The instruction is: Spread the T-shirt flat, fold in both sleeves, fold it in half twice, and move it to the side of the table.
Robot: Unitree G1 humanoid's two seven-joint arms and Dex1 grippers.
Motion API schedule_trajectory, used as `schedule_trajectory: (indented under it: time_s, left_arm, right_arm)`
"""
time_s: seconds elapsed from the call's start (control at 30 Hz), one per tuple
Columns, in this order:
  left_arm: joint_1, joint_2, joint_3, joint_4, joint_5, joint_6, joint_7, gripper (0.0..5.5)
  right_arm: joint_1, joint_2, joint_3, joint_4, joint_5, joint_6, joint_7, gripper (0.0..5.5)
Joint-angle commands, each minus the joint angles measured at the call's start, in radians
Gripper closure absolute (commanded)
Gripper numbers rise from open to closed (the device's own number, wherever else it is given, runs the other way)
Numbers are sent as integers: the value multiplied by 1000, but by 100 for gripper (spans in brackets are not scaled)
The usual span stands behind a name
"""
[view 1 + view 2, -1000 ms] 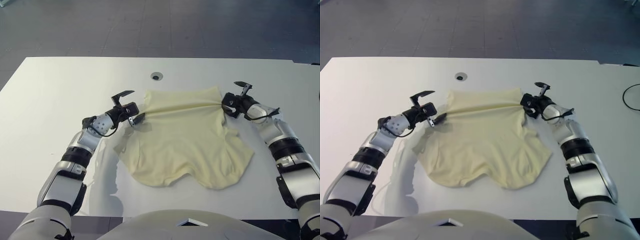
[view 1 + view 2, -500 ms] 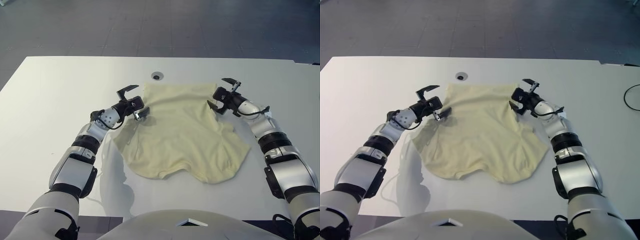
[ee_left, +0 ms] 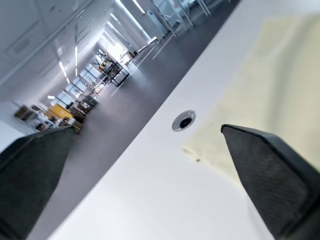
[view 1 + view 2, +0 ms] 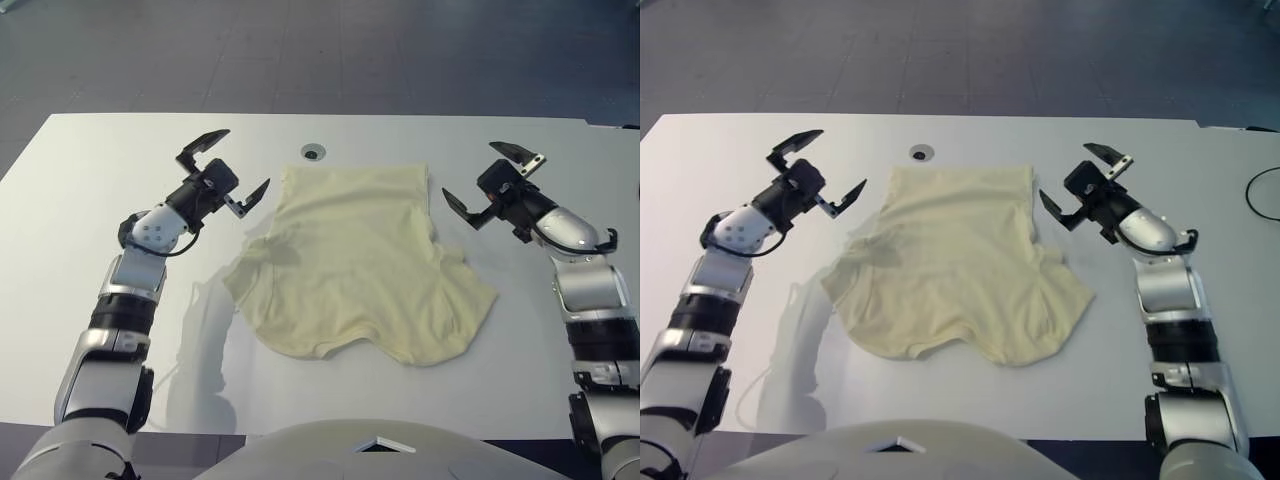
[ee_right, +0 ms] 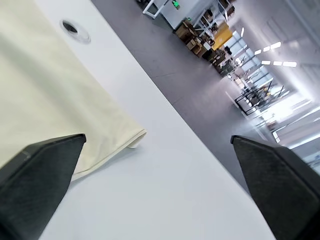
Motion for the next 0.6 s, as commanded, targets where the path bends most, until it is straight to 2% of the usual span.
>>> schedule_trajectory:
  time_s: [0.03,0.17,0.27,0.37,0.6]
  left_arm:
    - [291,6,123,-394,-213,366,35,12]
    - [483,-24,198,-597,-334,639,129,12]
    - [577,-42,244,-701,-408,781,175,48]
    - [630,-34,257,-755,-416,838,179,103]
    - [651,-24,188,-701,-330,843,142,219]
  right_arm:
    - [141,64,-126,-275,193,224,-11,10]
    - [220,94,-125,-412,253,313,-27,10]
    - [244,102,-116,-471,280,362,-38,10]
    - [249,103,-105,-497,291,391,-45,10]
    - [258,104,-87,-536,305,421,-57,10]
